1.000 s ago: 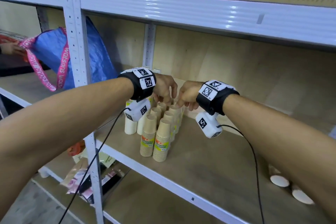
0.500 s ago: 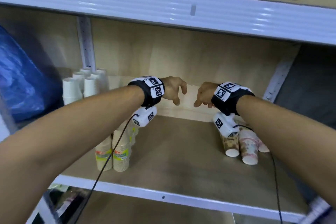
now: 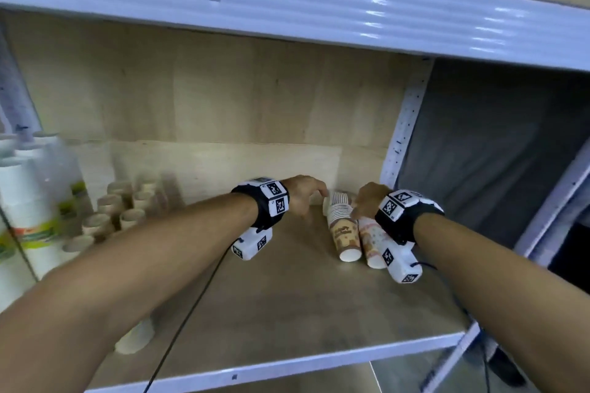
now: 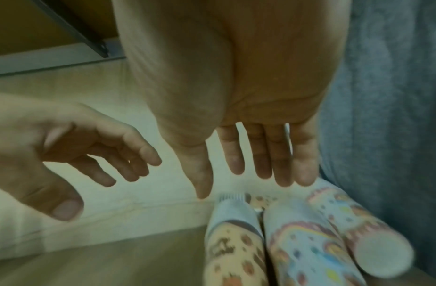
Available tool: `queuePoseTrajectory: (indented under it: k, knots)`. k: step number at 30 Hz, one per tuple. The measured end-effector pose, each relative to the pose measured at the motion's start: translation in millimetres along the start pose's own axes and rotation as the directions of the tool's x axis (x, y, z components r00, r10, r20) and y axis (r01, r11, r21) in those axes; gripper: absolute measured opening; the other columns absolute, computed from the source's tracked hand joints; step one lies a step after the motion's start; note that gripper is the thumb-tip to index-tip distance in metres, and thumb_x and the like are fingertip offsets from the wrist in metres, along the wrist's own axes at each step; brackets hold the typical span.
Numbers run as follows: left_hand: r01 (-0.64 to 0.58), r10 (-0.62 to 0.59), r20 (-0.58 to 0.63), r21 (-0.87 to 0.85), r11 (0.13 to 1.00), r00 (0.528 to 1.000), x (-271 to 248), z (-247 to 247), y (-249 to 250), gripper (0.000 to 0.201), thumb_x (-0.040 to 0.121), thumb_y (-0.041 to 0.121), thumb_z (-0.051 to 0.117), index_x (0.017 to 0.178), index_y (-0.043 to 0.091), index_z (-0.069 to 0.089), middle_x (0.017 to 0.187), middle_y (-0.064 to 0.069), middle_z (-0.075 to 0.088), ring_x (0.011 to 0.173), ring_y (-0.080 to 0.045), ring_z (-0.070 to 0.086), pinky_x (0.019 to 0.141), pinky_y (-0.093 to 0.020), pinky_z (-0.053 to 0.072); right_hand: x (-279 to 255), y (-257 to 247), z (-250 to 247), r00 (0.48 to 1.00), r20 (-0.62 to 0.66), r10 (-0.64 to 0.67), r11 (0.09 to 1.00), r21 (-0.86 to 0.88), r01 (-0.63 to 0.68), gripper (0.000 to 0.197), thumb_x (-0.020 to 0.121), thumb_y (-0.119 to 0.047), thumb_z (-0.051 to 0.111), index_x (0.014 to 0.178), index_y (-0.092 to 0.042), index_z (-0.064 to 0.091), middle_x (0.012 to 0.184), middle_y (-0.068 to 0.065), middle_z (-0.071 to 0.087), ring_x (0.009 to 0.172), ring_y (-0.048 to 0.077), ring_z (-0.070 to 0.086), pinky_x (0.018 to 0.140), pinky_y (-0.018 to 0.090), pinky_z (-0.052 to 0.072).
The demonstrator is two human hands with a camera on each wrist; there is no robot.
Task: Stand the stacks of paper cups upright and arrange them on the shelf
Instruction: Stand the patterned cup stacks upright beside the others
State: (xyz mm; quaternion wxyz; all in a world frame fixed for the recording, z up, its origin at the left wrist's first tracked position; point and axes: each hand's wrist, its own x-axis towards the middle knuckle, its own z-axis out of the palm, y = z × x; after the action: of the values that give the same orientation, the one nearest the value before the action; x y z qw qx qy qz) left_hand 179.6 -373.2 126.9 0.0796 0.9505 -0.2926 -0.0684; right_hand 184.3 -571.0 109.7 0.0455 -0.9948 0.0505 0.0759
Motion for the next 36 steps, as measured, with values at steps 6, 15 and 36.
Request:
queuePoseTrajectory:
  k: [6, 15, 36]
  knots:
    - [-0.018, 0.018, 0.031, -0.012, 1.0, 0.999, 43.6, 37.8, 13.8, 0.082, 0.076, 0.018, 0.082, 0.146, 0.025, 0.04, 0.141, -0.008, 0.043, 0.127, -0.027, 0.048, 0.102, -0.031, 0.043, -27.5, 39.8, 38.7, 0.994, -0.077, 0.072, 0.963, 0.265, -0.05, 0.057, 0.085, -0.029, 0.068, 0.136, -0.013, 0.048, 0.139, 0.01, 0.048, 0.126, 0.029, 0.05, 0.105, 0.038, 0.043]
    - [-0.134, 0.131, 0.055, 0.06, 0.989, 0.99, 80.2, 82.0, 24.2, 0.075, 0.073, 0.026, 0.077, 0.138, 0.038, 0.042, 0.131, -0.001, 0.043, 0.117, -0.025, 0.052, 0.098, -0.037, 0.046, 48.3, 83.7, 127.7, 0.977, -0.037, 0.211, 0.912, 0.368, -0.183, 0.089, 0.053, -0.051, 0.073, 0.13, -0.035, 0.032, 0.127, 0.004, 0.048, 0.117, 0.027, 0.057, 0.093, 0.044, 0.051]
    - [-0.384, 0.402, 0.05, 0.424, 0.82, 0.914, 100.7, 103.9, 29.3, 0.06, 0.083, 0.033, 0.064, 0.141, 0.033, 0.047, 0.146, -0.006, 0.036, 0.138, -0.031, 0.028, 0.11, -0.039, 0.027, -1.0, 77.8, 107.7, 0.969, -0.032, 0.246, 0.93, 0.291, -0.226, 0.106, 0.077, -0.035, 0.066, 0.154, -0.024, -0.006, 0.149, 0.016, 0.032, 0.133, 0.035, 0.04, 0.109, 0.041, 0.038]
